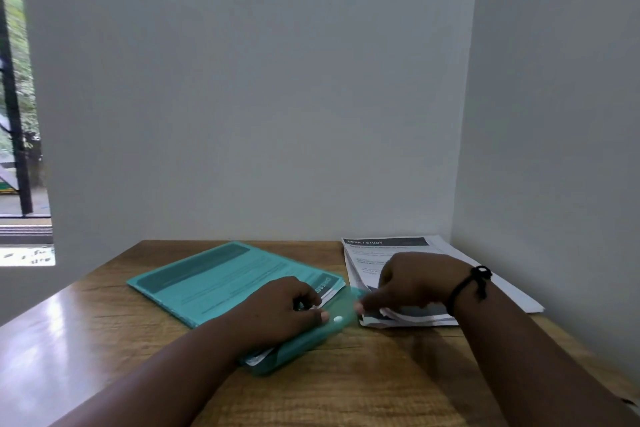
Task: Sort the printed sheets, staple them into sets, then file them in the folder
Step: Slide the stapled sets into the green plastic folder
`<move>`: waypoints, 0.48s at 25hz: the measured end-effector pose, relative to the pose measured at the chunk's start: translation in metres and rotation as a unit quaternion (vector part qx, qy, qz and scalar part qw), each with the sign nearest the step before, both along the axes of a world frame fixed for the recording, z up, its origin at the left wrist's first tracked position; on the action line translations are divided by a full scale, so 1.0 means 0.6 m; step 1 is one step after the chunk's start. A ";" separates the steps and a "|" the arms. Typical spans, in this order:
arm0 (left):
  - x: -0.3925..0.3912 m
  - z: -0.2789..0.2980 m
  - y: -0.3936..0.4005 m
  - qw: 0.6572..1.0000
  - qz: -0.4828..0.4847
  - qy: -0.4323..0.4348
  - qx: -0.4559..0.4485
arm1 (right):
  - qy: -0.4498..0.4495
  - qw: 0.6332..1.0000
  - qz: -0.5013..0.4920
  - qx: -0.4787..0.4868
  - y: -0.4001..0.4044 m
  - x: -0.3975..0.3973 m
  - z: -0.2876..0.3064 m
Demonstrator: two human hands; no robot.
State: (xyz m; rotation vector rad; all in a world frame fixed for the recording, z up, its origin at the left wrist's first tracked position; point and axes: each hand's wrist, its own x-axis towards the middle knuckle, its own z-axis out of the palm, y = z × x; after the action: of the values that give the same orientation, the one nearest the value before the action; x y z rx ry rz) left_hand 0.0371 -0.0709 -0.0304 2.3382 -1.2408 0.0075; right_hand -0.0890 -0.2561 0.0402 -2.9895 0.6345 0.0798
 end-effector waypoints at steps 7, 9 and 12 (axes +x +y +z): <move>-0.011 0.005 -0.004 0.999 -0.002 -0.012 0.033 | -0.195 0.979 -0.039 -0.043 -0.013 0.126 -0.047; -0.011 0.007 -0.004 0.999 -0.001 -0.012 0.034 | -0.191 0.979 -0.044 -0.057 -0.023 0.165 -0.038; 0.001 0.010 0.006 1.000 0.013 0.019 0.002 | -0.171 0.980 -0.078 -0.065 -0.045 0.233 -0.042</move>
State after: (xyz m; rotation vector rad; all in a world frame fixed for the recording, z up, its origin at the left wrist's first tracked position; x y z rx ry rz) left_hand 0.0374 -0.0672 -0.0245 2.3479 -1.1927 -0.0310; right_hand 0.0509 -0.2831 0.0149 -2.9507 0.8534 -0.4923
